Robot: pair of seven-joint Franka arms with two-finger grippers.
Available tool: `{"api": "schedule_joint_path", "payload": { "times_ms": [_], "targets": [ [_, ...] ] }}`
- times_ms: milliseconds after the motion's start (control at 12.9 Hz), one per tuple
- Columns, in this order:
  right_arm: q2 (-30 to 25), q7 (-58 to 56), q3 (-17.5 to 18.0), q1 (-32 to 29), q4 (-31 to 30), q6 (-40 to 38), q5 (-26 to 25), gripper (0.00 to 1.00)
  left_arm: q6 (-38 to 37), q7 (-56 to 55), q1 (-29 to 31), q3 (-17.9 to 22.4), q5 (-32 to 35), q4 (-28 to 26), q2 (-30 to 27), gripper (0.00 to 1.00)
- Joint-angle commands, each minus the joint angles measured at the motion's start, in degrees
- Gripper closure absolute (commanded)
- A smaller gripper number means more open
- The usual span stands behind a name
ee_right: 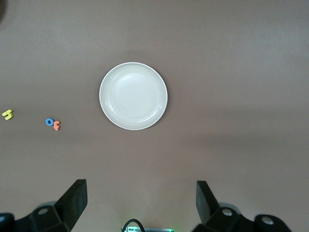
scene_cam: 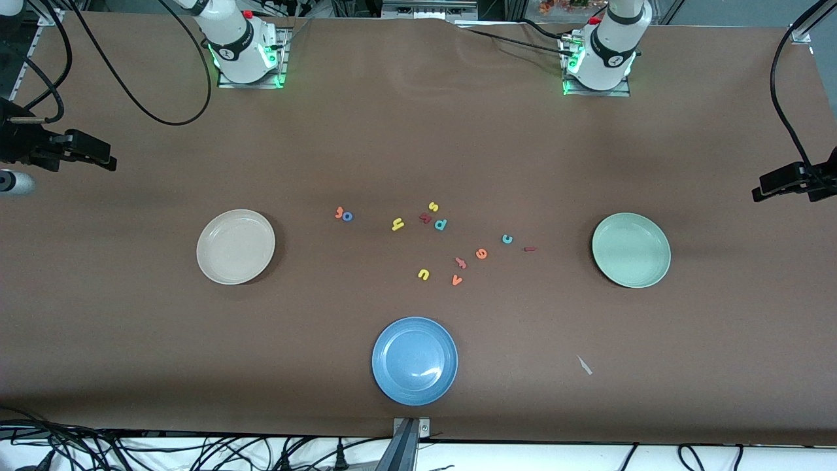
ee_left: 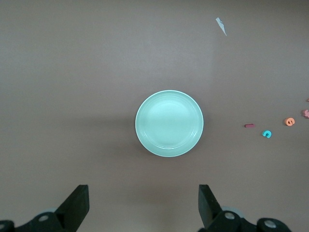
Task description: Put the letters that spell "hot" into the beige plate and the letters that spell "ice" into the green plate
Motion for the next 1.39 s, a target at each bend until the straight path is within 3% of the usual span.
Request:
{"api": "schedule_joint_path", "payload": {
  "times_ms": [0,310,697,929,1316],
  "targets": [
    [-0.49,0.21,0.14,-0.28,-0.39,0.76,0.85,0.00,-0.37,1.47,0.16,0.15,-0.94,-0.74,-1.12,0.01],
    [-0.49,0.30,0.23,-0.28,-0.31,0.76,0.85,0.00,-0.28,1.47,0.33,-2.03,6.26,-0.66,-1.65,0.01],
    [-0.41,0.04,0.14,-0.28,-0.31,0.85,0.85,0.00,-0.19,1.56,0.69,-2.22,5.40,-0.48,-1.65,0.01],
    [-0.49,0.04,0.14,-0.28,-0.40,0.76,0.85,0.00,0.25,1.56,1.91,-1.96,0.13,-0.30,-1.56,0.01],
    [-0.49,0.22,0.14,-0.28,-0.57,1.02,0.85,0.00,0.25,1.56,1.92,-2.13,0.12,-0.30,-1.47,0.01]
  ]
}}
